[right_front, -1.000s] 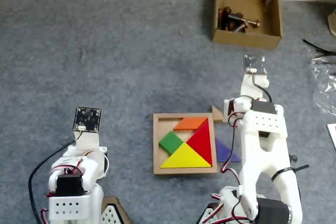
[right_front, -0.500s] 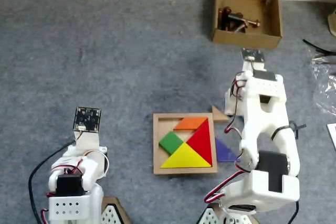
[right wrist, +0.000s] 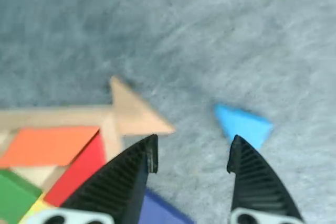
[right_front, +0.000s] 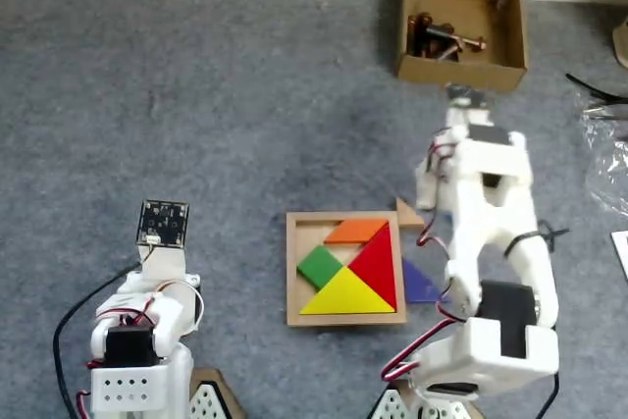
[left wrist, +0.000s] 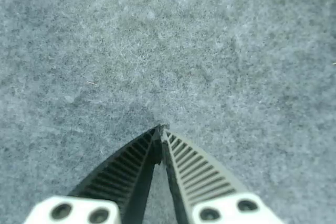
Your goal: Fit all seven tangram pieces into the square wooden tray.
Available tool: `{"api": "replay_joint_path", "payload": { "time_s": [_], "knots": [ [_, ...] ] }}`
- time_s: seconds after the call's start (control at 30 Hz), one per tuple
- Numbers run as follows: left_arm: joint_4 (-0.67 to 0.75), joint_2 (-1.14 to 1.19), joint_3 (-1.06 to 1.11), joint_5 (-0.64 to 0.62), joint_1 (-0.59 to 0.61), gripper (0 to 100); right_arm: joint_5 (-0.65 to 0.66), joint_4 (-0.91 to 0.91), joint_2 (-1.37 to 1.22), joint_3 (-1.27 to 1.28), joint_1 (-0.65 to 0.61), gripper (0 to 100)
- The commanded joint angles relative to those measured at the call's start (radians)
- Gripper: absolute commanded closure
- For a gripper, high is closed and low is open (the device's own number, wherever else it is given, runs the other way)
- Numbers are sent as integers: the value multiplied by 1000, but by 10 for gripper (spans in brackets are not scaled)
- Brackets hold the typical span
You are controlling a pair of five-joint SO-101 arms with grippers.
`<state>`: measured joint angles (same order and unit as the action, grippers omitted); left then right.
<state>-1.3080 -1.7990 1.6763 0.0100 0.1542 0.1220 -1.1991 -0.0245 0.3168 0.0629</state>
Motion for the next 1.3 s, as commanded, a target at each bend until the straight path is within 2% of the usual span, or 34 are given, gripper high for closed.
{"api": "replay_joint_path", "payload": {
  "time_s": [0.0, 0.17, 0.3, 0.47, 0.6, 0.83, 1.27],
  "knots": [
    [-5, 2, 21, -5, 10, 994, 61, -36, 8, -116, 70, 786],
    [-5, 2, 21, -5, 10, 994, 51, -33, 7, -136, 81, 785],
    [-5, 2, 21, -5, 10, 994, 38, 56, 4, -133, 82, 785],
    [-5, 2, 21, -5, 10, 994, 38, 62, -114, -127, 85, 785],
    [-5, 2, 21, -5, 10, 994, 150, 35, -217, -128, 84, 785],
    [-5, 2, 21, -5, 10, 994, 267, 21, -229, -128, 111, 785],
    [-5, 2, 21, -5, 10, 994, 293, 19, -228, -128, 179, 785]
  ]
}}
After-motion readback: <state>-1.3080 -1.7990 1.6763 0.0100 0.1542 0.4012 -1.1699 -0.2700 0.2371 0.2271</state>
